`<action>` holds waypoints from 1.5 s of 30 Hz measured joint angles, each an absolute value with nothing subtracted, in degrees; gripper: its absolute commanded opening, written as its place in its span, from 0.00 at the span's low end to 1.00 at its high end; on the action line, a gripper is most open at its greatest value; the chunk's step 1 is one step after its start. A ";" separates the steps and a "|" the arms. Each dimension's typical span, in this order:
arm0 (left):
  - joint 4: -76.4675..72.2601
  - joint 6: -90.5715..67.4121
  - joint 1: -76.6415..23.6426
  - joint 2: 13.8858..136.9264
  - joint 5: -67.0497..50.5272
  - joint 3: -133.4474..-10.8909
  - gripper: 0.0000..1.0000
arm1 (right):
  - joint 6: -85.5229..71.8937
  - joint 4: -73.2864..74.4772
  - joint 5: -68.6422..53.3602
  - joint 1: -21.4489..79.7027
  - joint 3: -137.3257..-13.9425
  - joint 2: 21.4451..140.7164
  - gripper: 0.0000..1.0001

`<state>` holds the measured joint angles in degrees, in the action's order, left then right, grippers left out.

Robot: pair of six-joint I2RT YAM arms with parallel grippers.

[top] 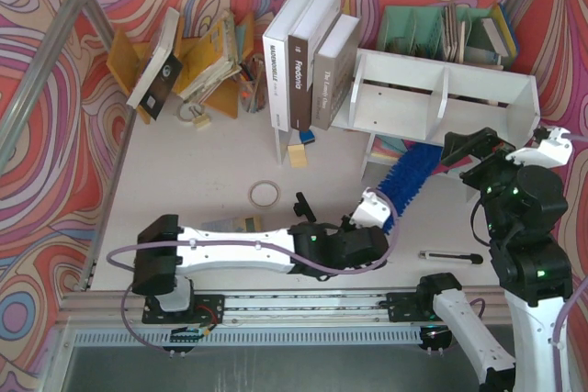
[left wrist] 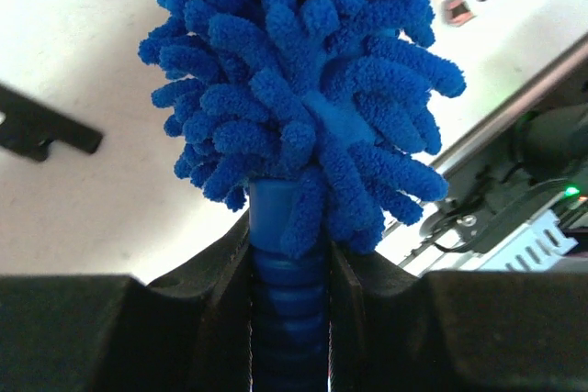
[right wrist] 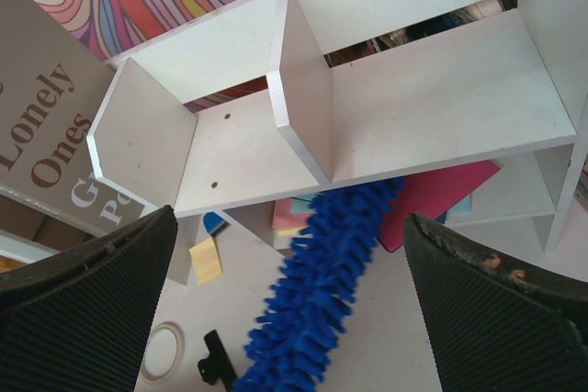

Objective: Dust the bookshelf with a duster

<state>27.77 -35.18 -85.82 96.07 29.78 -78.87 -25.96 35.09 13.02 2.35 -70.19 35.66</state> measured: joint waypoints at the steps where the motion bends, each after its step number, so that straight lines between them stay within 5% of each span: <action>1: 27.24 -34.37 -85.82 97.25 28.88 -80.18 0.00 | -25.96 35.14 13.02 2.35 -70.26 35.53 0.99; 15: 27.83 -28.80 -85.76 108.25 20.14 -93.01 0.00 | -25.56 35.33 13.50 2.35 -71.18 34.94 0.99; 45: 29.36 -28.86 -84.09 103.96 17.93 -91.20 0.00 | -25.52 35.42 13.58 2.35 -71.20 35.42 0.99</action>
<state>29.36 -28.86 -84.09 103.96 17.93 -91.20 -25.52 35.42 13.58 2.35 -71.20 35.42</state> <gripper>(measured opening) 0.344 0.987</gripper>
